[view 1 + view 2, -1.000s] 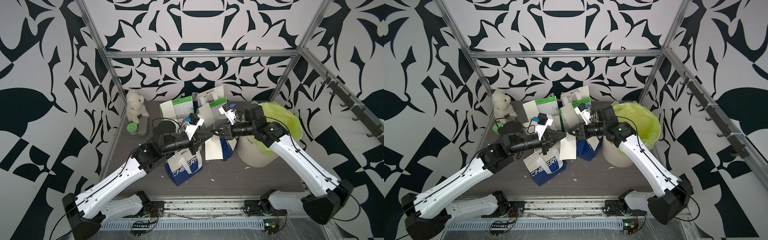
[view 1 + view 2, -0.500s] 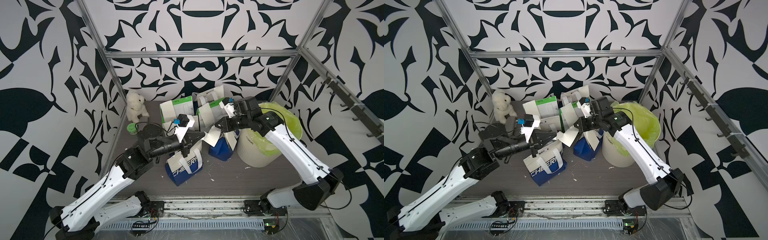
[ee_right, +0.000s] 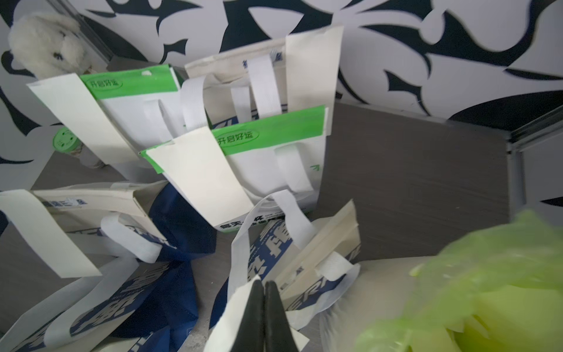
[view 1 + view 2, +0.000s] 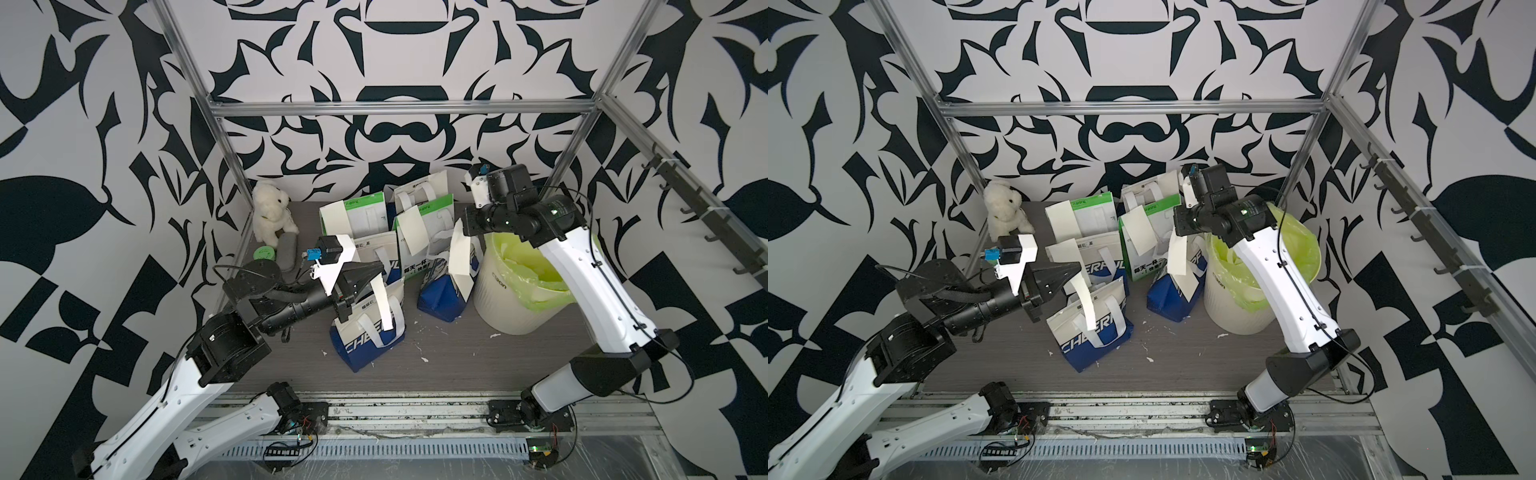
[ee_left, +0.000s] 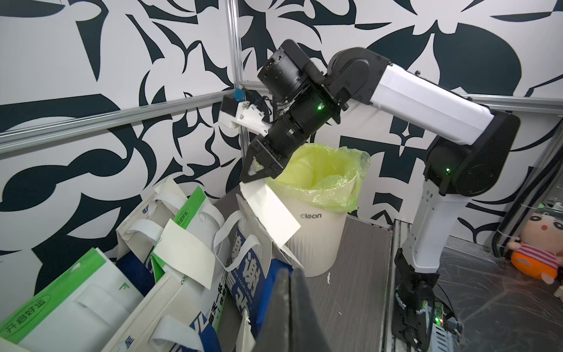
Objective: Shred takeout receipts and throw away
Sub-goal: Shred the takeout receipt, then place the takeout receipt in the trash bin.
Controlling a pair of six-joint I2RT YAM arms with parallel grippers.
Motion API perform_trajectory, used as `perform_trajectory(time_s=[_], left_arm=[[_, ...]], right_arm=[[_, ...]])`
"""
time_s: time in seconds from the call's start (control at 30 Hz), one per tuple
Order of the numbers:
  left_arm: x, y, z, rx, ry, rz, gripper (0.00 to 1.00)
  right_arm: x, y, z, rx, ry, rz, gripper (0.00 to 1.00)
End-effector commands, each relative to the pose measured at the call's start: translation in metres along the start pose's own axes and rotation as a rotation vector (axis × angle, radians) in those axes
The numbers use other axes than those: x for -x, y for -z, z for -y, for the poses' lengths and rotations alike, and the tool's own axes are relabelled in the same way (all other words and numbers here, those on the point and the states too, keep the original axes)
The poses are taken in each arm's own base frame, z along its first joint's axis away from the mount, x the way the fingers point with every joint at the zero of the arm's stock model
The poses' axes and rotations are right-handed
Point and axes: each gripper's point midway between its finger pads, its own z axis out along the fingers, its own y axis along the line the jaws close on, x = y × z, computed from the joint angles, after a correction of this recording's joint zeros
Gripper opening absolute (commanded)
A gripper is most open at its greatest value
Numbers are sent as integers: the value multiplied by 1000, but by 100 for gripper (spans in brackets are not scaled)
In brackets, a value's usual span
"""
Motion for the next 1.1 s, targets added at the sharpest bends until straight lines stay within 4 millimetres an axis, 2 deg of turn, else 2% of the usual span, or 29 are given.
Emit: perform_trajectory(time_s=[0.0,0.07,0.13,0.27,0.33,0.4,0.5,0.57,0.63,0.77,0.87,0.93,1.07], left_arm=[[8,-8,-8,33,-46,3,0],[10,-21,-13,46,-55,-3,0],[12,-40,-20,54,-60,-22,0],[21,-91,-25,5,-53,-41,0],[32,-115,-26,-27,-40,-26,0],[32,-154,-31,-53,-12,-27,0],[47,-198,-37,-83,33,33,0],[52,-226,-40,-106,80,70,0],[54,-255,-39,-136,110,93,0],[59,-306,-20,-190,117,147,0],[49,-336,-5,-221,120,133,0],[35,-351,1,-228,124,108,0],[-4,-371,5,-212,130,30,0]], right_arm=[[15,51,15,-67,11,104,0],[20,75,20,-81,-13,163,0],[26,104,39,-174,-64,243,0],[31,171,81,-377,-165,418,0],[27,205,105,-511,-220,491,0],[17,236,124,-605,-280,563,0],[1,265,138,-656,-345,662,0],[-8,274,140,-644,-366,708,0],[-13,276,139,-622,-356,722,0],[-19,271,135,-597,-322,692,0],[-20,267,130,-560,-310,683,0],[-20,268,127,-536,-307,686,0],[-19,268,123,-509,-288,675,0]])
